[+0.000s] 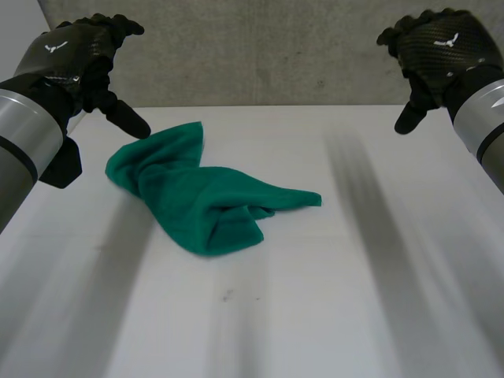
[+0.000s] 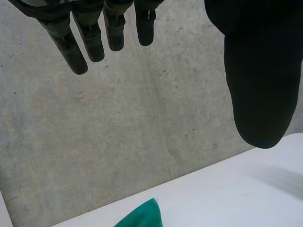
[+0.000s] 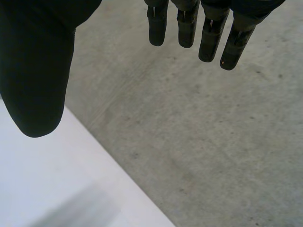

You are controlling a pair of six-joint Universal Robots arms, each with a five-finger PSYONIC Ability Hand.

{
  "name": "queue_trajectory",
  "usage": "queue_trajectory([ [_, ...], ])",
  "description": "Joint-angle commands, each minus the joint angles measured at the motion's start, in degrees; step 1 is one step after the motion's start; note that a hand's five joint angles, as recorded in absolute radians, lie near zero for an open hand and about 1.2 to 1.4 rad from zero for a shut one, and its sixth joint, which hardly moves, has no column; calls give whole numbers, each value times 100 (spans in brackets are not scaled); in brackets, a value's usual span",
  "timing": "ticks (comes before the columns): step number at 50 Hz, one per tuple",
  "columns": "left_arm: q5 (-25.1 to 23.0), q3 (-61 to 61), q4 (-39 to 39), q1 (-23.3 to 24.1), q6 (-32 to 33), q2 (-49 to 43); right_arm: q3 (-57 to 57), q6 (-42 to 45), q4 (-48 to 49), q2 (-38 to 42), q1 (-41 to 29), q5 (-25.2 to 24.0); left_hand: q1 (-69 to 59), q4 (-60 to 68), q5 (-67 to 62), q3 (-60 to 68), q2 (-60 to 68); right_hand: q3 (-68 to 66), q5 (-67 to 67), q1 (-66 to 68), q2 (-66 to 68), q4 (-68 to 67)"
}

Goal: Fold the towel.

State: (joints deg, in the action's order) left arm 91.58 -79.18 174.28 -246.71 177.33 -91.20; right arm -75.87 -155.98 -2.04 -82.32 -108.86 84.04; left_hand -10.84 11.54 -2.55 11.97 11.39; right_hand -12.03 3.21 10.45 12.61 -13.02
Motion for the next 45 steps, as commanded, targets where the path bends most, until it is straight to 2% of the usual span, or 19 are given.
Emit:
queue_trajectory([
  [1, 0, 42, 342, -8, 327, -389, 64, 287, -567, 216, -161, -282, 79, -149, 250, -192, -134, 203, -321, -45, -261, 302],
  [7, 0, 139, 624, -123, 917, -882, 178, 261, -1096, 550, -530, -344, 29, -99, 200, -142, -84, 203, -321, -45, -261, 302],
  [9, -17, 227, 808, -298, 1364, -1206, 196, 234, -1158, 743, -766, -353, 29, -99, 200, -142, -84, 203, -321, -45, -261, 302],
  [12, -26, 280, 914, -509, 1611, -1567, 205, 217, -1114, 998, -1022, -379, 12, -82, 183, -125, -67, 203, -321, -45, -261, 302],
  [16, -35, 464, 1020, -694, 1797, -2111, 283, 42, -728, 1437, -1313, -581, 12, -82, 183, -125, -67, 203, -321, -45, -261, 302],
  [20, -70, 692, 1178, -790, 1849, -2692, 424, -528, 52, 2086, -1427, -853, -55, -15, 116, -58, 0, 203, -321, -45, -261, 302],
  [22, -219, 842, 1275, -922, 1911, -3034, 477, -643, 168, 2202, -1445, -880, -89, 19, 82, -24, 34, 203, -321, -45, -261, 302],
  [25, -552, 1061, 1371, -1054, 2077, -3543, 977, -1171, 529, 2896, -1532, -837, -223, 153, -52, 110, 168, 203, -321, -45, -261, 302],
  [31, -896, 1738, 1372, -1169, 2499, -4458, 2049, -1453, 381, 4003, -1787, -696, -291, 220, -120, 177, 236, -225, 107, 384, 168, -126],
  [36, -940, 2492, 1345, -1256, 2579, -5152, 3233, -1479, 91, 5004, -1954, -187, -1347, 1277, -1176, 1234, 1292, -998, 879, 1156, 940, -898],
  [39, -949, 2766, 1275, -1265, 2579, -5399, 3745, -1479, -67, 5375, -1998, -72, -1568, 1498, -1397, 1455, 1513, -1201, 1082, 1359, 1143, -1101],
  [43, -949, 3083, 1196, -1274, 2588, -5637, 4484, -1488, -331, 5902, -2025, -45, -2425, 2355, -2254, 2312, 2370, -2744, 2626, 2903, 2686, -2645],
  [44, -967, 3171, 1178, -1274, 2588, -5698, 4729, -1488, -419, 6060, -2025, -37, -2927, 2856, -2756, 2813, 2872, -4065, 3946, 4223, 4007, -3965],
  [45, -967, 3198, 1169, -1274, 2588, -5733, 4818, -1488, -454, 6114, -2025, -28, -3231, 3161, -3060, 3118, 3176, -4761, 4642, 4919, 4703, -4661],
])
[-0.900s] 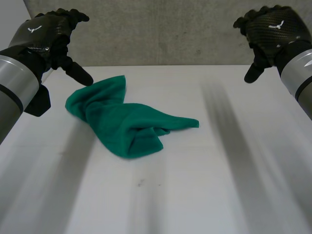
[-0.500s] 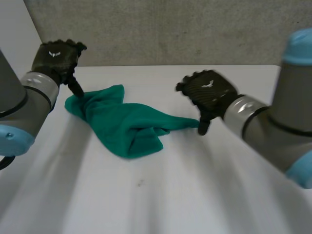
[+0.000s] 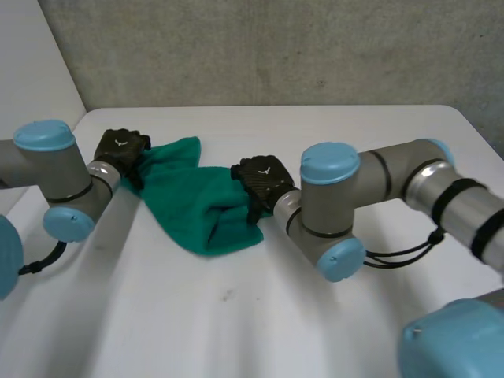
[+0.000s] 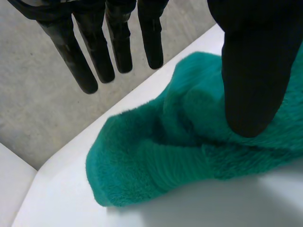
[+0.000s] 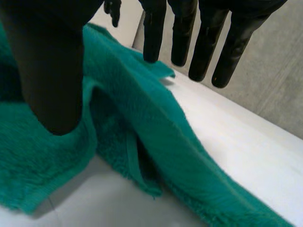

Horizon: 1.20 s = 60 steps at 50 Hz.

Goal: Fold the towel.

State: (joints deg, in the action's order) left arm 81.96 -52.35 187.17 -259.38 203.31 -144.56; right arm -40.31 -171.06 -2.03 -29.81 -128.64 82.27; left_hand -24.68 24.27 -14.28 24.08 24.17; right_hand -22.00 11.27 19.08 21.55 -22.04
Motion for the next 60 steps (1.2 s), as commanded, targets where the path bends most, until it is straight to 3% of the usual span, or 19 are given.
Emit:
queue_trajectory([
  [1, -13, 541, -119, -7, -10, -415, 1358, 20, -482, 915, -48, 149, -2150, 2191, -2190, 2210, 2202, -4437, 4510, 4729, 4482, -4432],
  [2, -22, 550, -128, -7, -10, -441, 1507, 11, -500, 968, -39, 158, -2503, 2544, -2543, 2563, 2554, -5787, 5859, 6078, 5832, -5782],
  [7, -223, 489, -154, -7, -10, -477, 1649, -7, -491, 915, -4, 298, -5525, 5565, -5564, 5584, 5576, -5800, 5873, 6092, 5845, -5796],
  [16, -180, 68, -110, 98, -54, 251, 1465, 72, -561, -261, 32, 448, -5532, 5573, -5572, 5592, 5583, -5800, 5873, 6092, 5845, -5796],
  [30, -110, -3182, -172, 441, -941, 4599, -907, 1170, -1598, -3267, 427, 387, -5532, 5573, -5572, 5592, 5583, -5800, 5873, 6092, 5845, -5796],
  [37, -154, -3905, -181, 661, -1223, 5649, -2146, 1514, -1669, -4506, 857, 316, -5532, 5573, -5572, 5592, 5583, -5800, 5873, 6092, 5845, -5796],
  [41, -154, -4116, -190, 827, -1258, 5492, -2437, 1496, -1695, -4551, 1033, 150, -5532, 5573, -5572, 5592, 5583, -5800, 5873, 6092, 5845, -5796],
  [48, -66, -3784, -163, 1399, -1223, 3990, -2693, 1514, -1915, -3912, 1314, -185, -5532, 5573, -5572, 5592, 5583, -5800, 5873, 6092, 5845, -5796],
  [53, 301, -2775, -154, 1487, -1215, 2717, -2246, 1461, -1933, -2892, 1569, -123, -5532, 5573, -5572, 5592, 5583, -5800, 5873, 6092, 5845, -5796],
  [60, 839, -1201, 91, 1496, -969, 1415, -1708, 847, -1372, -2285, 1622, 79, -5532, 5573, -5572, 5592, 5583, -5800, 5873, 6092, 5845, -5796],
])
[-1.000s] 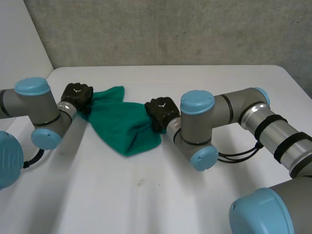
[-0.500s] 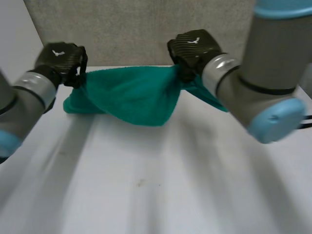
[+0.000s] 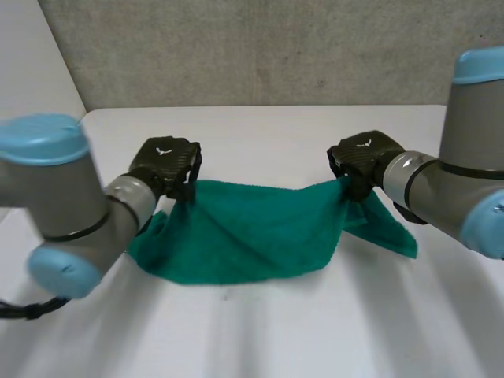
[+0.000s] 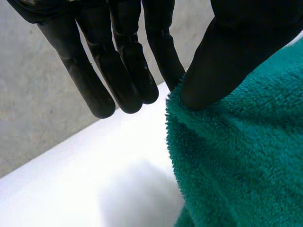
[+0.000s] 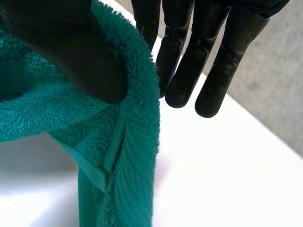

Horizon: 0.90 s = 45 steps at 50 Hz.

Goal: Fold the towel.

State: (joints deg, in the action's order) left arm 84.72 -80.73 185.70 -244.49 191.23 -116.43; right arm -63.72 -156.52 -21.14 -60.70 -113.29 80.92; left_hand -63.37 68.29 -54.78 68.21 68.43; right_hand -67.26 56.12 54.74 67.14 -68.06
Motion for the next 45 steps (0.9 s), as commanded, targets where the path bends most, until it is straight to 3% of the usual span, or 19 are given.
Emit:
queue_trajectory([
  [1, 642, 1996, 351, 7, 379, -1678, 667, -755, 671, 884, 88, 222, -1663, 1171, -1522, 1179, 1157, -1274, 1388, 2526, 1286, -1194],
  [6, 608, 2536, 703, -2, 635, -2225, 729, -1319, 1305, 1087, 88, 249, -1663, 1171, -1522, 1179, 1157, -780, 894, 2032, 793, -701],
  [7, 599, 2536, 791, -2, 635, -2252, 772, -1363, 1418, 1148, 97, 266, -1663, 1171, -1522, 1179, 1157, 1823, -1708, -571, -1810, 1902],
  [8, 573, 2510, 879, 7, 626, -2278, 790, -1372, 1454, 1183, 97, 293, -1663, 1171, -1522, 1179, 1157, 3148, -3033, -1896, -3135, 3227],
  [9, 477, 2405, 1036, 24, 626, -2278, 825, -1389, 1481, 1279, 88, 371, -50, -442, 91, -434, -456, 5226, -5112, -3974, -5213, 5305],
  [10, 397, 2326, 1082, 42, 635, -2270, 843, -1390, 1481, 1341, 88, 459, 1582, -2074, 1723, -2066, -2088, 5726, -5612, -4474, -5714, 5806],
  [13, 99, 1862, 1231, 182, 687, -2078, 843, -1337, 1464, 1429, 9, 741, 4969, -5461, 5110, -5453, -5475, 5726, -5612, -4474, -5714, 5806],
  [14, 37, 1729, 1258, 235, 705, -1963, 800, -1328, 1464, 1421, 26, 776, 5096, -5588, 5237, -5580, -5602, 5726, -5612, -4474, -5714, 5806],
  [17, -121, 1203, 1415, 306, 705, -1499, 668, -1302, 1472, 1298, 44, 855, 5131, -5623, 5272, -5615, -5637, 5726, -5612, -4474, -5714, 5806],
  [24, 18, 357, 1478, 244, 679, -619, 2, -1048, 1490, 473, 106, 698, 4996, -5488, 5137, -5480, -5502, 5726, -5612, -4474, -5714, 5806],
  [27, 230, 5, 1425, 200, 679, -283, -411, -540, 1473, 314, 106, 435, 4912, -5404, 5053, -5396, -5418, 5721, -5607, -4469, -5709, 5801],
  [32, 852, -741, 1127, 261, 627, 304, -958, 227, 1490, 199, 88, 240, 3973, -4466, 4115, -4458, -4480, 4357, -4243, -3105, -4345, 4437],
  [37, 1038, -1006, 697, 428, 521, 367, -1003, 517, 1516, 226, 88, 196, 3550, -4042, 3691, -4034, -4056, 3884, -3770, -2632, -3872, 3964],
  [45, 1038, -752, 37, 578, -480, -150, -871, 553, 1516, 436, 18, 222, 3146, -3638, 3287, -3630, -3652, 3884, -3770, -2632, -3872, 3964],
])
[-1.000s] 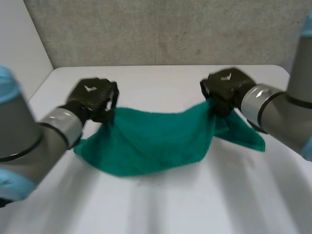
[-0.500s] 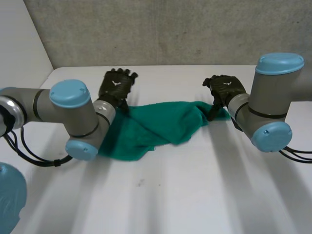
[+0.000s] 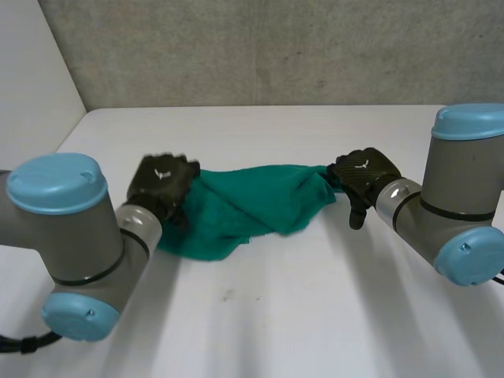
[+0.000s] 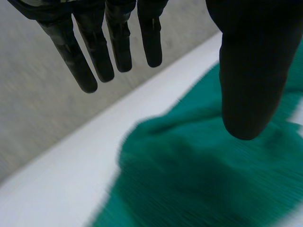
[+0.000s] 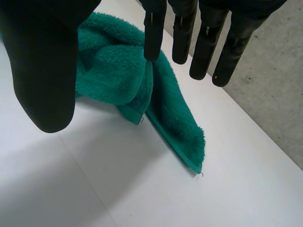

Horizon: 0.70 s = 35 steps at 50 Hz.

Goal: Fold the towel.

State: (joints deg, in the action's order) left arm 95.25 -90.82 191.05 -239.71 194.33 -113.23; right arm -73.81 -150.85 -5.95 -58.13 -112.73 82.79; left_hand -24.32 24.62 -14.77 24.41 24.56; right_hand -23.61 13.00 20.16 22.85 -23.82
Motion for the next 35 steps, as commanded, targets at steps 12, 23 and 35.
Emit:
queue_trajectory([
  [12, 12, 943, -542, 21, -809, -1297, 16, -68, -3, 205, -29, 44, -1532, 1501, -1486, 1523, 1508, -481, 542, 826, 557, -460],
  [23, -24, 1356, -507, -146, -739, -1745, -72, -120, -3, 214, 32, 71, -3957, 3926, -3911, 3948, 3932, -531, 592, 876, 607, -510],
  [35, 82, 1260, -542, -147, -308, -1719, -222, -120, 6, 214, 50, 53, -1079, 1049, -1034, 1070, 1055, -666, 727, 1011, 742, -645],
])
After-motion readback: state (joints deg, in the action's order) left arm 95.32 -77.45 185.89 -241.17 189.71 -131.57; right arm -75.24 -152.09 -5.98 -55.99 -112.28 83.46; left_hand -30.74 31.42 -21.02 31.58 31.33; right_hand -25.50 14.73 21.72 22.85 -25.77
